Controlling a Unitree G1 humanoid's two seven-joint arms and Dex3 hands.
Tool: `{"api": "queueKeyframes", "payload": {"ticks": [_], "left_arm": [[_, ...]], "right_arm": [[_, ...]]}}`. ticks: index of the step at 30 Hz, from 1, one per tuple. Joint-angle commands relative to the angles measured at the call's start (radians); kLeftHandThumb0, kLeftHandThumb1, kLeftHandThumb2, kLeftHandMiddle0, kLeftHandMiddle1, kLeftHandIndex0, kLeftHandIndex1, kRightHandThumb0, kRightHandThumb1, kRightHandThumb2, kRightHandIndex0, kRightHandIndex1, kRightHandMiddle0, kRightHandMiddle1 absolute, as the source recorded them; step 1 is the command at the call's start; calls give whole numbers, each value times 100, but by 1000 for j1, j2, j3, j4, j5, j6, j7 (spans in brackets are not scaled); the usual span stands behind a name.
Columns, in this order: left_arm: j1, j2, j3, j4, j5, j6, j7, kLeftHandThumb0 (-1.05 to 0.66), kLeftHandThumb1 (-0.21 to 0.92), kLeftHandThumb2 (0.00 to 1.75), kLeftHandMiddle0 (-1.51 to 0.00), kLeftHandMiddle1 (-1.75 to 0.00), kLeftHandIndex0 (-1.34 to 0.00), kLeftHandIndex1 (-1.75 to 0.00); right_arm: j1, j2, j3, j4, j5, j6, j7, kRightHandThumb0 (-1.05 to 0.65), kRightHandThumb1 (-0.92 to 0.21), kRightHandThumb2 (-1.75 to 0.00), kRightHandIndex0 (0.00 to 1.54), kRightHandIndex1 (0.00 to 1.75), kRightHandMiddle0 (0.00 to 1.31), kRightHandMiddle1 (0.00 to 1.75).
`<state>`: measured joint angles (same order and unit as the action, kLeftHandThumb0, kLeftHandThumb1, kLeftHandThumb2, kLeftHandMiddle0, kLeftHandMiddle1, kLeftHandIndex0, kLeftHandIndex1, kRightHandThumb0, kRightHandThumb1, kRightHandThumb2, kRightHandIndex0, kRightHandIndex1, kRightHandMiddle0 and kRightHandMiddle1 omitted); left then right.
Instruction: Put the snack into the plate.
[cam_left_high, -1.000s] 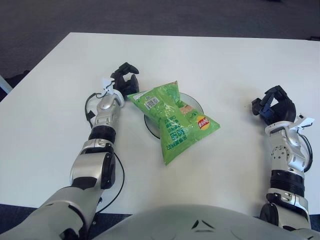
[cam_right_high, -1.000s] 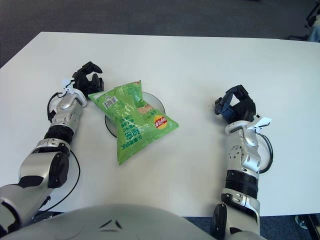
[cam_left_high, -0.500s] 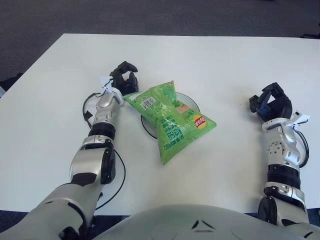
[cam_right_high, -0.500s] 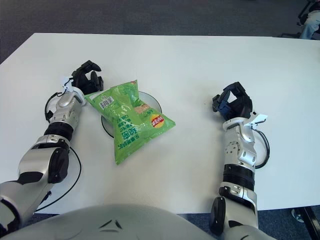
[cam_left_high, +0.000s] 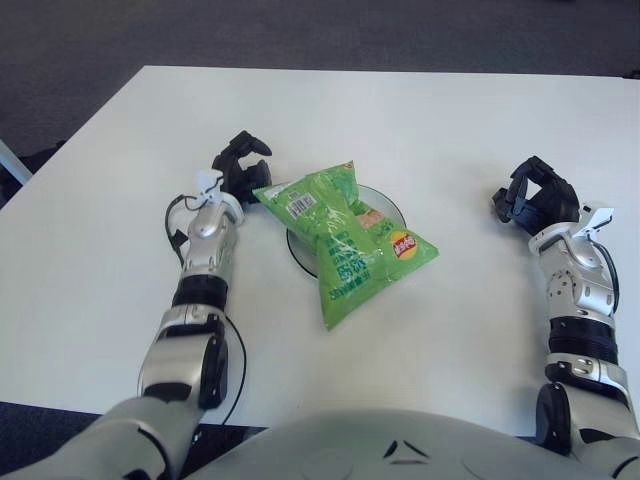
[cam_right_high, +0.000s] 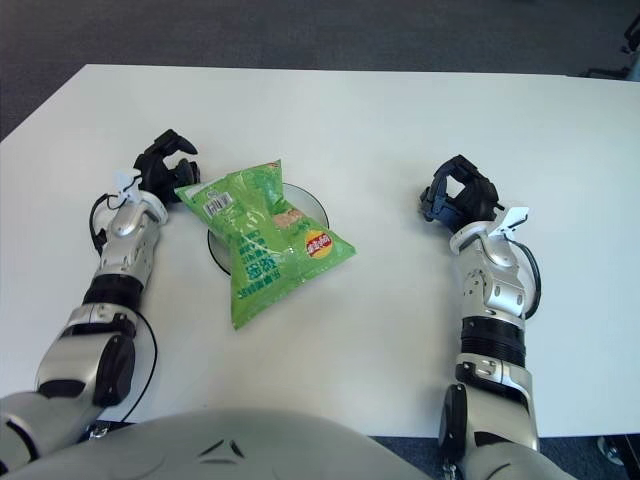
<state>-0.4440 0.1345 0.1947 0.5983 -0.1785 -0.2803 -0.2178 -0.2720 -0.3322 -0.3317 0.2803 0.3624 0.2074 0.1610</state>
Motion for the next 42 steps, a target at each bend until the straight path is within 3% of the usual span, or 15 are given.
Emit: {"api": "queueKeyframes", "payload": {"ticks": [1, 9, 23, 31, 42], "left_arm": [[126, -18, -6, -42, 3, 39, 17, -48, 32, 131, -125, -175, -61, -175], [167, -39, -7, -166, 9, 92, 75, -48, 31, 133, -123, -175, -62, -175], [240, -41, -24, -249, 37, 64, 102, -49, 29, 135, -124, -175, -63, -175], [276, -32, -19, -285, 48, 53, 112, -48, 31, 133, -123, -175, -62, -175], [293, -14, -20, -313, 51, 63, 108, -48, 31, 133, -123, -175, -62, -175]], "right_arm": [[58, 10, 29, 56, -19, 80, 20, -50, -29, -136, 137, 175, 64, 175], [79, 12, 32, 34, -20, 73, 36, -49, -29, -135, 135, 175, 64, 175], [109, 35, 17, -41, -33, 69, -11, -50, -28, -137, 135, 175, 65, 175], [134, 42, 51, -108, -73, 87, -46, -50, -27, -137, 134, 175, 65, 175], [151, 24, 143, -74, -281, -114, -120, -49, -30, -134, 133, 175, 63, 175]]}}
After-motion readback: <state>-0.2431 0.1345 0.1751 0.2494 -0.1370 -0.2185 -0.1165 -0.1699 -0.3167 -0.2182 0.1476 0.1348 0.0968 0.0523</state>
